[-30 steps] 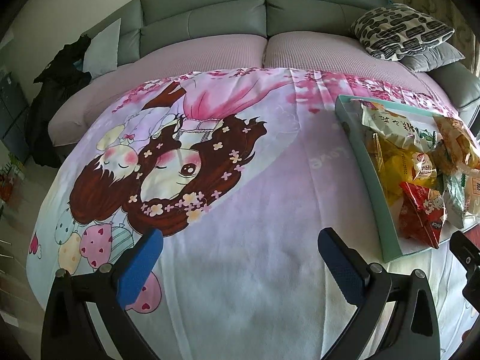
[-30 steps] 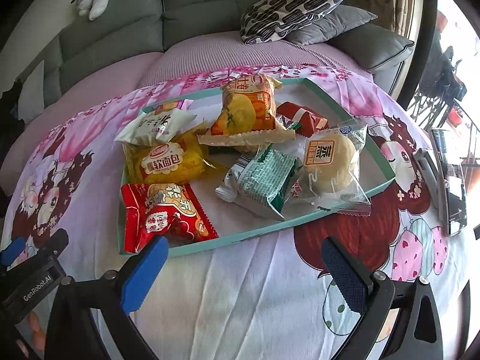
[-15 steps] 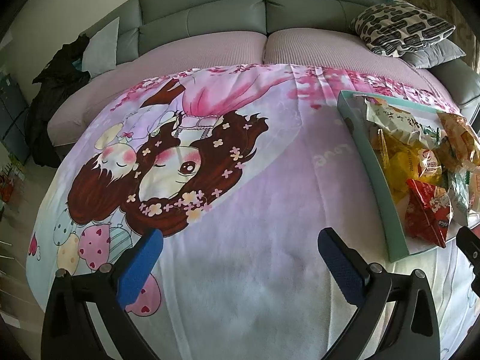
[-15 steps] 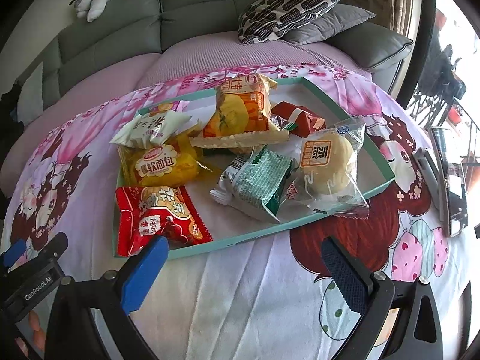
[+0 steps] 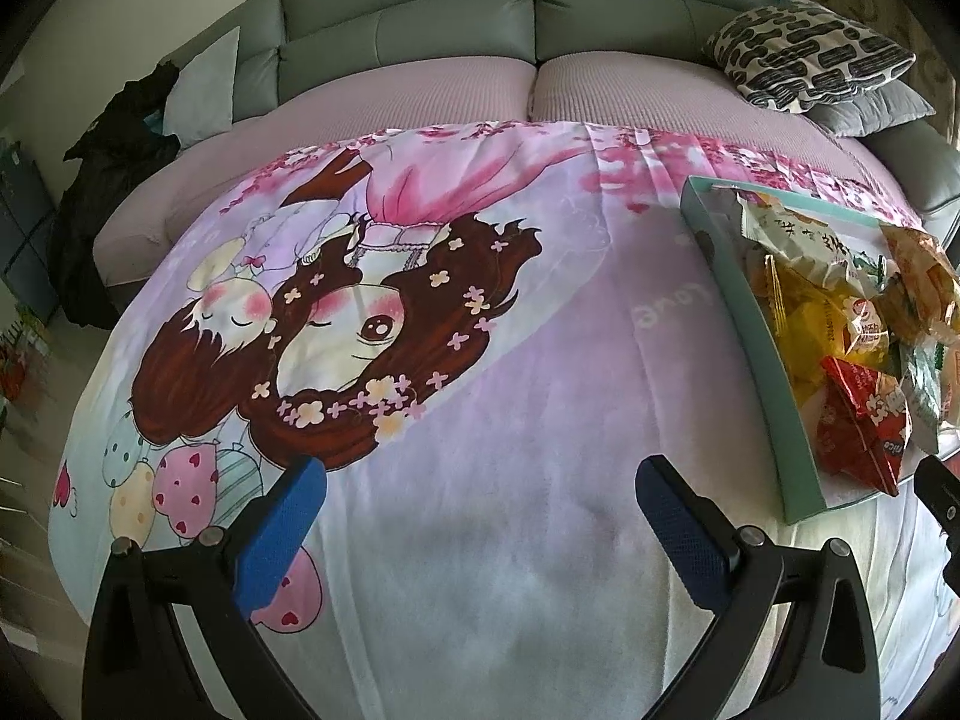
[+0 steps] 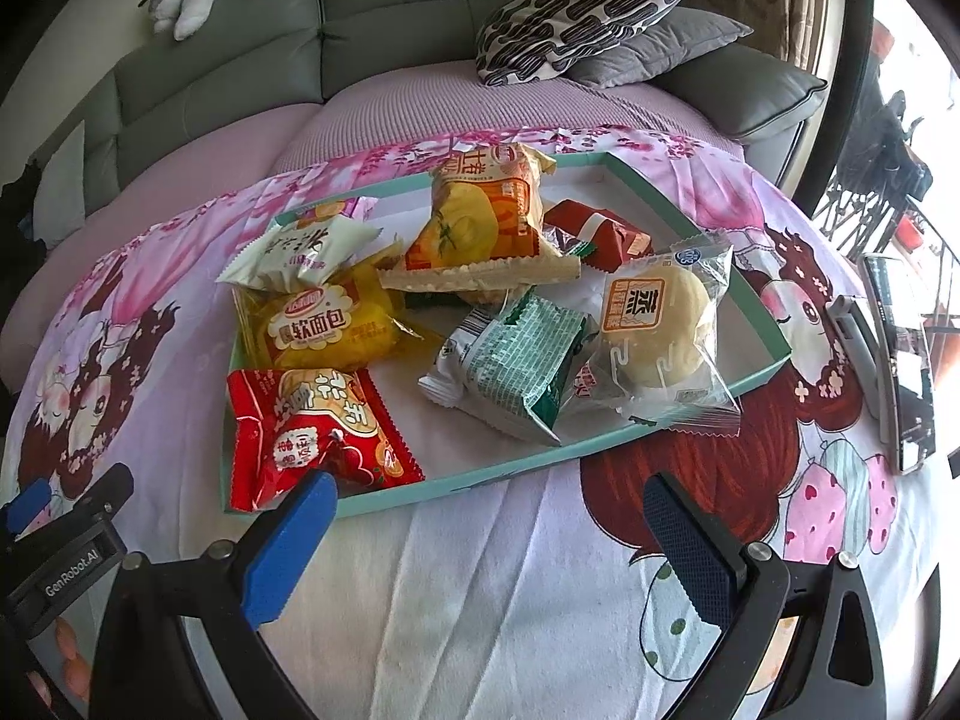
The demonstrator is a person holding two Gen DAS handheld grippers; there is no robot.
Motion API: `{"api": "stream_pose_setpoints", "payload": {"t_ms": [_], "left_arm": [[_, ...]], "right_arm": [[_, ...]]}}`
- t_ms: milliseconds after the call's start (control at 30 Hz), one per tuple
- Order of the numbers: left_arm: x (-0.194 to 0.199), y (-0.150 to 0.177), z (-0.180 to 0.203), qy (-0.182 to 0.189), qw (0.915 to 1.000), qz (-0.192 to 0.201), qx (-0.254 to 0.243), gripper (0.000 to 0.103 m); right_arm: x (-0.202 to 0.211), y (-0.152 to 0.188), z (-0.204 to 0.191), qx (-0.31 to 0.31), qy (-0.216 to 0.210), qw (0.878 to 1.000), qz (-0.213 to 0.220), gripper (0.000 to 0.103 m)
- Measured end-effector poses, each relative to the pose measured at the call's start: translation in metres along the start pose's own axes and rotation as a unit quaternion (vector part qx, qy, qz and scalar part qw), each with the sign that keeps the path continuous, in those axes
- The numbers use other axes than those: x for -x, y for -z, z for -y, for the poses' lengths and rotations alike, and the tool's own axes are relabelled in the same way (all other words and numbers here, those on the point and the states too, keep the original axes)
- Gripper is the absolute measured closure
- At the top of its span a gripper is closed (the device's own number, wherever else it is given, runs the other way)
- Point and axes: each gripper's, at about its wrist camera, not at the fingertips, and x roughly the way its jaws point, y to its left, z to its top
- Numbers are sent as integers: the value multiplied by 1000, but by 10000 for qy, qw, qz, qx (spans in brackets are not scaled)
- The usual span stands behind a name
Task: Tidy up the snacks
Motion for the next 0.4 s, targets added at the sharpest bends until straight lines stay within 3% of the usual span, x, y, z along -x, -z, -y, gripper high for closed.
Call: {"api": "stream_pose_setpoints", "payload": {"t_ms": [400], "left_arm": [[1, 1, 2, 41, 10000, 42, -48, 0]], "right_arm": [[-1, 1, 0, 4, -5, 10000, -32, 0]]}}
